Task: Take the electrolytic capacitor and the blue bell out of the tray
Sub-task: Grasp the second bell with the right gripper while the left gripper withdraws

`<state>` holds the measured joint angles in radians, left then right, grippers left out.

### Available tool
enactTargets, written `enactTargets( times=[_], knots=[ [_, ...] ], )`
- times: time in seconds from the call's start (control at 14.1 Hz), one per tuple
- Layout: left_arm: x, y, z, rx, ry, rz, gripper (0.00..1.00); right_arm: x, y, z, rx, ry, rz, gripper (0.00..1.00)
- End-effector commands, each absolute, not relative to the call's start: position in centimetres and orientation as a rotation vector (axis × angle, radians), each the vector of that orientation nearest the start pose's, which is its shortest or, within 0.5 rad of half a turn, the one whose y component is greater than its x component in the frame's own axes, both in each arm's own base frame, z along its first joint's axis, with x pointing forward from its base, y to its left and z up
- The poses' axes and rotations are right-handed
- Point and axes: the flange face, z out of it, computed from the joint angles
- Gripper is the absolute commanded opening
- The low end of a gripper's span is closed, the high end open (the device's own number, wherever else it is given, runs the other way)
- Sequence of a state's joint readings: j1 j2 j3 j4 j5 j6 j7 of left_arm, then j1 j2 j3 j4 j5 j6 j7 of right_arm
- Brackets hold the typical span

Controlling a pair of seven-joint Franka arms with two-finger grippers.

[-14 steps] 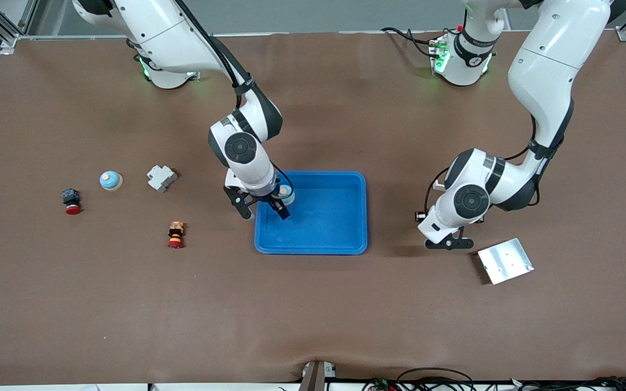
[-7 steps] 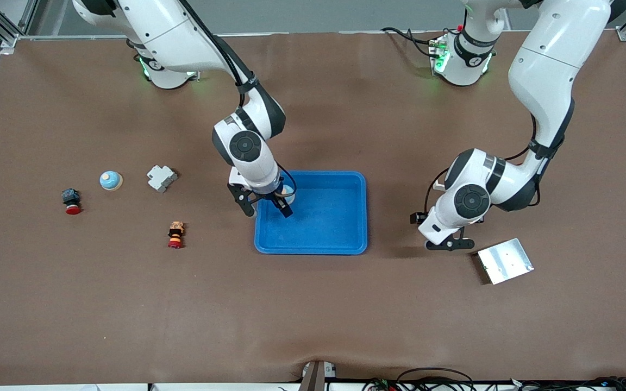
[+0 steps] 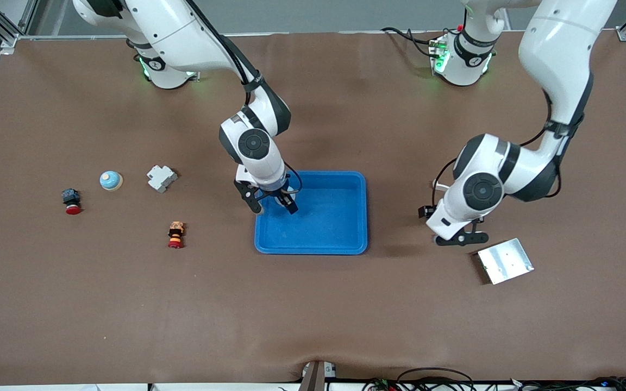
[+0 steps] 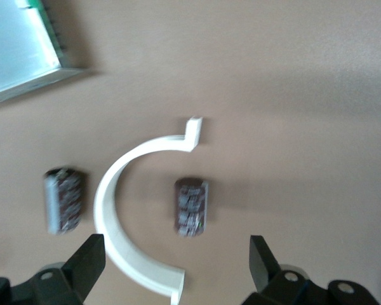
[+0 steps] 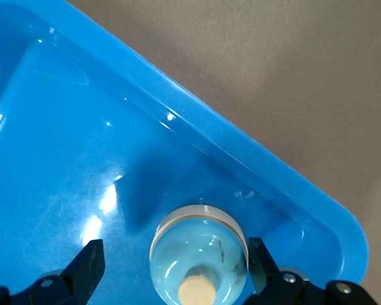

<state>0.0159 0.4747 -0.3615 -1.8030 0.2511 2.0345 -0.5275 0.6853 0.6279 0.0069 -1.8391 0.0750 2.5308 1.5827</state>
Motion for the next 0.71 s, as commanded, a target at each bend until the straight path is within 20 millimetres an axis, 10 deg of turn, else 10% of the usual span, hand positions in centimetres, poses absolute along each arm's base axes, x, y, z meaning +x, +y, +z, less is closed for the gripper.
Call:
enactTargets(
  times=[0.0,0.43,0.64],
  knots=[
    [58.9,-14.7,33.9,-3.021,-0.089,0.290,1.00,50.4,42.4,18.7,-2.719,1.418,0.021,1.00],
    [56.6,-2.5,42.8,-3.112,0.040,0.276,1.00,50.4,42.8,18.9,-2.700,1.435,0.041,1.00],
    [54.8,0.3,45.8,-3.119,0.023,0.209,1.00,50.4,42.9,18.9,-2.685,1.458,0.044,1.00]
  ],
)
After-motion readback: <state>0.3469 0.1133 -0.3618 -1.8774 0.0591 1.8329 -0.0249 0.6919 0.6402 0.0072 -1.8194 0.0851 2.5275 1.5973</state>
